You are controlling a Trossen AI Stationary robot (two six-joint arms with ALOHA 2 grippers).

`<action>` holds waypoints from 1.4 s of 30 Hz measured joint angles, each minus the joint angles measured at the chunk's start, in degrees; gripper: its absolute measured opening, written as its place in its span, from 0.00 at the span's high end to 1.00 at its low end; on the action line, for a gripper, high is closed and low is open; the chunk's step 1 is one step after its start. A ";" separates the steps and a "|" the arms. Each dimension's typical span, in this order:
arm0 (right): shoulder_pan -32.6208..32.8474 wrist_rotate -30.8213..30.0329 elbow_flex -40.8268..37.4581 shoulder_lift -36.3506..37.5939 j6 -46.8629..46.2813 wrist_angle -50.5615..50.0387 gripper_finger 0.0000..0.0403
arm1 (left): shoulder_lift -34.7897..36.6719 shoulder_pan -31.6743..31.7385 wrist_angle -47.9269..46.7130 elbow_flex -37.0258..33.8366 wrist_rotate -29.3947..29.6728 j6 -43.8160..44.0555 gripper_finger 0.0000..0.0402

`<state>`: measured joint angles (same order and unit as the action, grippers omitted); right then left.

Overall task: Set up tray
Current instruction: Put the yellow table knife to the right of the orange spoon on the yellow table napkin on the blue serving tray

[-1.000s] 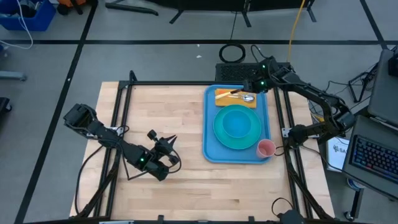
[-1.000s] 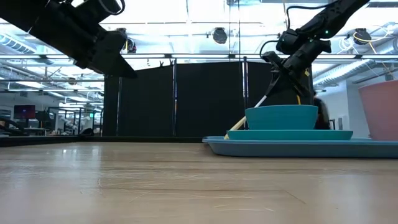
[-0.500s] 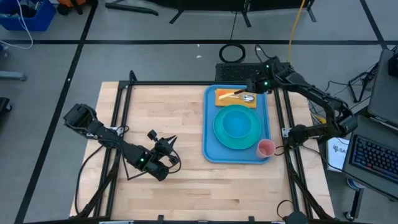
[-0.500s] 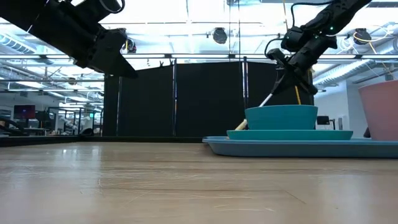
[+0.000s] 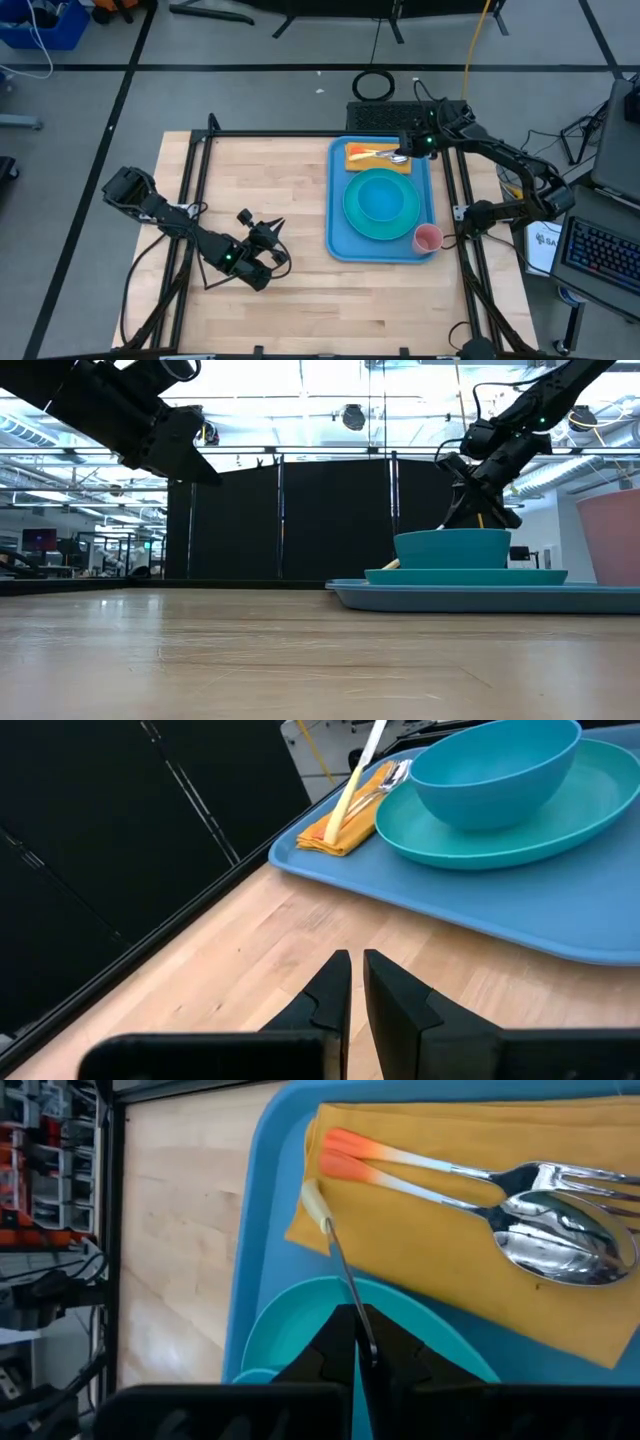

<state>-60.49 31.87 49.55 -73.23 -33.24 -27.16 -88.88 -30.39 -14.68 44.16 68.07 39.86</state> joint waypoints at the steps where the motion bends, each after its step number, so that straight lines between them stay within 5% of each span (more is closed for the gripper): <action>1: -0.43 0.12 -0.09 0.00 0.00 -0.09 1.00 | 0.00 0.00 0.00 0.00 0.00 0.02 0.91; 24: -7.05 3.65 -6.90 -0.02 1.44 0.07 1.00 | 0.00 0.00 0.00 0.00 -0.24 0.07 0.91; 42: -7.00 0.26 -8.40 -0.04 2.04 -0.59 1.00 | 0.00 -0.02 0.00 0.00 -0.11 0.02 0.91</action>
<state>-67.48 32.13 41.15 -73.28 -31.20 -27.75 -88.88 -30.41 -14.68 44.16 67.96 39.88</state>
